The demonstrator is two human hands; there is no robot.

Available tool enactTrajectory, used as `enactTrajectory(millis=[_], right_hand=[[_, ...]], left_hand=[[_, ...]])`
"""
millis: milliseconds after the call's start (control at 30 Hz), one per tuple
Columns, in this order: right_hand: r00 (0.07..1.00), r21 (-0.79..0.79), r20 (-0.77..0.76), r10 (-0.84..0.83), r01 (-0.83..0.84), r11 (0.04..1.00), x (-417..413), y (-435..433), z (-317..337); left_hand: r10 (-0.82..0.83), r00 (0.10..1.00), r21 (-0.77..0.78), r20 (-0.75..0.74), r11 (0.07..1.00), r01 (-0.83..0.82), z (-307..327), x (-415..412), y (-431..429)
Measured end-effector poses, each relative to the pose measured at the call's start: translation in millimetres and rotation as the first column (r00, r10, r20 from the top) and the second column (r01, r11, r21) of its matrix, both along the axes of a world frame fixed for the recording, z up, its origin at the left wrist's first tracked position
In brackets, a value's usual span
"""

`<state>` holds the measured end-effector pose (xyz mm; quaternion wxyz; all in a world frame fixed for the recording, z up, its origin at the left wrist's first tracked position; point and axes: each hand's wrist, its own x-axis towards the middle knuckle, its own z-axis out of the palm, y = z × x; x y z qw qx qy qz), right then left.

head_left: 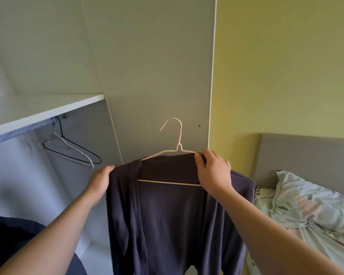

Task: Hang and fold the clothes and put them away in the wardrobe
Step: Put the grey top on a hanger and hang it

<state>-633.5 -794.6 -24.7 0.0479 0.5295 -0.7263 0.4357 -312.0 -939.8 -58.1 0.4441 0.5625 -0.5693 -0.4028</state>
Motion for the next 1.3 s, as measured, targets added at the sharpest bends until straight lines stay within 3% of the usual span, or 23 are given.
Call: enactTrajectory(millis=[167, 367, 700, 767, 833, 900, 967, 1033, 1100, 1300], right_hand=[[0.998, 0.001, 0.058, -0.018, 0.018, 1.000, -8, -1, -4], [0.993, -0.014, 0.114, -0.021, 0.023, 1.000, -12, -3, -4], [0.986, -0.005, 0.162, -0.046, 0.047, 0.999, -15, -1, -6], [0.984, 0.000, 0.167, -0.055, 0.056, 0.998, -15, -1, -7], [0.985, 0.005, 0.164, -0.055, 0.055, 0.998, -15, 0, -7], [0.986, 0.010, 0.161, -0.047, 0.046, 0.999, -13, 1, -8], [0.987, 0.010, 0.155, -0.035, 0.034, 0.999, -11, 2, -8], [0.989, 0.003, 0.146, -0.022, 0.021, 1.000, -10, 2, -8], [0.990, 0.000, 0.139, -0.005, 0.005, 1.000, -9, 3, -6], [0.995, -0.018, 0.102, 0.002, 0.000, 1.000, -10, 8, -3]], left_hand=[[-0.049, 0.994, 0.062, -0.100, 0.997, 0.055, -5, 15, 4], [-0.152, 0.980, 0.058, 0.125, 0.988, 0.145, -7, 26, 8], [-0.132, 0.991, 0.018, -0.026, 0.991, 0.132, 3, 21, 6], [-0.096, 0.993, -0.062, 0.071, 0.993, 0.100, 2, 19, 9], [0.006, 0.967, -0.235, 0.255, 0.970, 0.056, -1, 15, 16], [0.118, 0.907, -0.505, 0.405, 0.856, 0.114, -5, 10, 23], [0.179, 0.840, -0.658, 0.512, 0.710, 0.250, -2, 4, 25], [0.203, 0.760, -0.663, 0.618, 0.655, 0.364, 4, -4, 23], [0.193, 0.705, -0.610, 0.682, 0.682, 0.403, 10, -12, 21], [0.142, 0.699, -0.532, 0.701, 0.757, 0.379, 19, -17, 18]])
